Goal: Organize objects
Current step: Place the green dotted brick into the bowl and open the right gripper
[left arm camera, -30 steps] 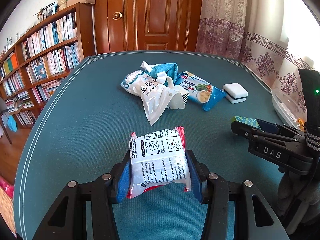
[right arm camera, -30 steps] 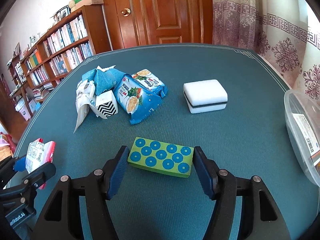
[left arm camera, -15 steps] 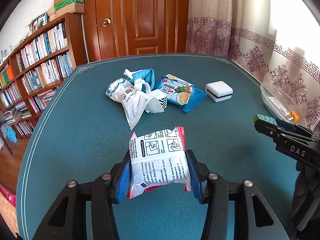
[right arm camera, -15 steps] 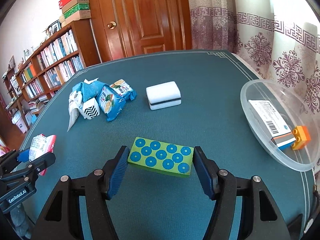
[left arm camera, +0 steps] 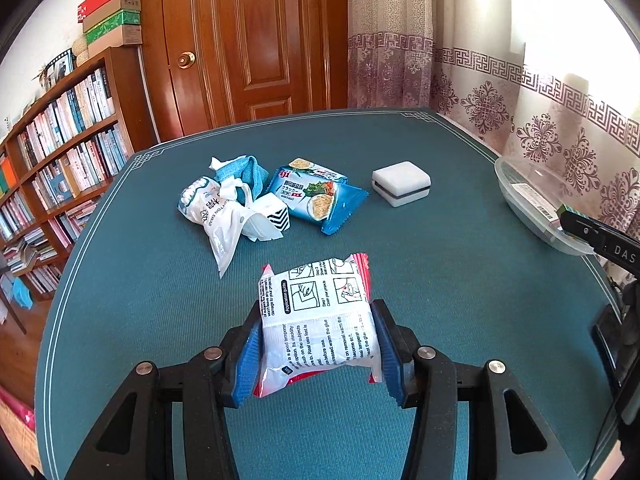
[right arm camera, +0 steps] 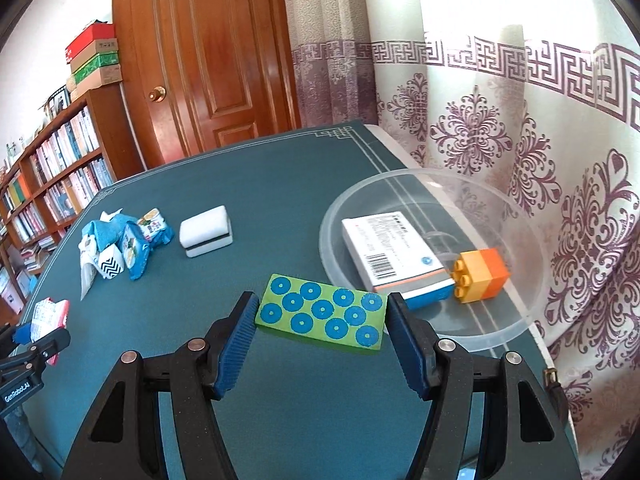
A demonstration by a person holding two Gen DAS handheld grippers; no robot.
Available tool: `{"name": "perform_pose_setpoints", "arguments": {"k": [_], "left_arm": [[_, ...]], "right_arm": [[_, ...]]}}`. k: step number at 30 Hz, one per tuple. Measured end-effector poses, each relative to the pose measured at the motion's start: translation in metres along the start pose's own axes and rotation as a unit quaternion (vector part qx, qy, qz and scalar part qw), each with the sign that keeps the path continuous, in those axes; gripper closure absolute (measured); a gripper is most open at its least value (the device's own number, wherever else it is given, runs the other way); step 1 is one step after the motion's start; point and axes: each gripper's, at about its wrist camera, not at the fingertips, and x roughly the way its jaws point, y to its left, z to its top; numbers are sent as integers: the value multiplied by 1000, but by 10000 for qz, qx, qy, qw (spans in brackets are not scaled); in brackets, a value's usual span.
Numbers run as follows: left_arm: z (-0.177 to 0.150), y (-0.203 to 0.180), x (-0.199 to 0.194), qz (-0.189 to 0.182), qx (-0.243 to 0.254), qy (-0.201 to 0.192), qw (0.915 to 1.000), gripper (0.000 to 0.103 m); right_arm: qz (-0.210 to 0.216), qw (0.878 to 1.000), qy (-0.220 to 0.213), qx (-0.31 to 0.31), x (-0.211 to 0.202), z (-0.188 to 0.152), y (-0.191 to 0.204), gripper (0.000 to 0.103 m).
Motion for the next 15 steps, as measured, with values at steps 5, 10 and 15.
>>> {"name": "perform_pose_setpoints", "arguments": {"k": [5, 10, 15], "left_arm": [[3, -13, 1, -41, 127, -8, 9999, 50], [5, -27, 1, -87, 253, -21, 9996, 50], [7, -36, 1, -108, 355, -35, 9993, 50]], "right_arm": [[-300, 9993, -44, 237, 0, 3, -34, 37], [-484, 9982, -44, 344, 7, 6, -58, 37], [-547, 9977, 22, 396, 18, 7, -70, 37]]}}
